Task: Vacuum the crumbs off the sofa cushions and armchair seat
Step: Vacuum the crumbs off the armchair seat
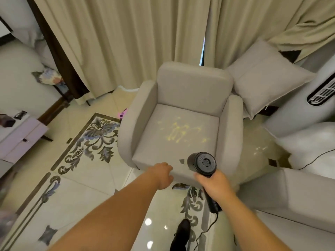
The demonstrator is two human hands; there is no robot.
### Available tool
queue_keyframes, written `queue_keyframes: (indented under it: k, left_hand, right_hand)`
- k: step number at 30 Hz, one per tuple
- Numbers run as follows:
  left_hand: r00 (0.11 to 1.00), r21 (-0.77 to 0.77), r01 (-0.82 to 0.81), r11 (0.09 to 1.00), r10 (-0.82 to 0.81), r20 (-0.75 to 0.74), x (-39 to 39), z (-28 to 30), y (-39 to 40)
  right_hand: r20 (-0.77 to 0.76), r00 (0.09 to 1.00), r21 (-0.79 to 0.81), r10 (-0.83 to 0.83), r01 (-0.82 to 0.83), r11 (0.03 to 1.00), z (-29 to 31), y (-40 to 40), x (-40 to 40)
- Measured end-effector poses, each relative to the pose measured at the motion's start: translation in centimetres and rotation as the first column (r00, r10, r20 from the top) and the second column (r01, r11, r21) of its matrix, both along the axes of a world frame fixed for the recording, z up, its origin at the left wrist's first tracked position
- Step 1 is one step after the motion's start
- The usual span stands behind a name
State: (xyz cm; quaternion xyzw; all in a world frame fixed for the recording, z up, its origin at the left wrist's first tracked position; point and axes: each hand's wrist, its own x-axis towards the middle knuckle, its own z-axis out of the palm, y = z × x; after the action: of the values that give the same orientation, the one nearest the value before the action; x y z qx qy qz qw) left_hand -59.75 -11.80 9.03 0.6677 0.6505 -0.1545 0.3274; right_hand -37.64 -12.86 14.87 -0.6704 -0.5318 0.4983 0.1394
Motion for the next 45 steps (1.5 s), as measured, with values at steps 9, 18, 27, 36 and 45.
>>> queue_keyframes:
  k: [9, 18, 27, 36, 45]
  left_hand:
    - [0.994, -0.154, -0.086, 0.984, 0.075, -0.073, -7.1, -18.6, 15.4]
    - [0.982, -0.107, -0.127, 0.986, 0.110, -0.156, -11.4, -34.6, 26.9]
    - [0.976, -0.163, -0.174, 0.971, 0.148, -0.158, -12.1, -40.0, 30.3]
    - [0.981, -0.151, -0.174, 0.973, 0.158, -0.108, -12.4, -41.8, 29.6]
    - [0.985, -0.169, -0.125, 0.978, 0.101, -0.142, -14.6, -42.6, 28.7]
  right_hand:
    - [-0.059, 0.946, -0.033, -0.320, 0.319, 0.947, -15.8, 20.0, -5.7]
    - [-0.142, 0.883, 0.034, -0.447, 0.456, 0.890, -27.6, 33.5, -10.0]
    - [-0.168, 0.886, 0.079, -0.432, 0.449, 0.890, -32.0, 36.2, -11.0]
    - [-0.161, 0.941, 0.058, -0.299, 0.311, 0.949, -33.0, 36.9, -13.2]
    - [-0.137, 0.946, 0.126, -0.295, 0.312, 0.942, -33.9, 35.9, -14.5]
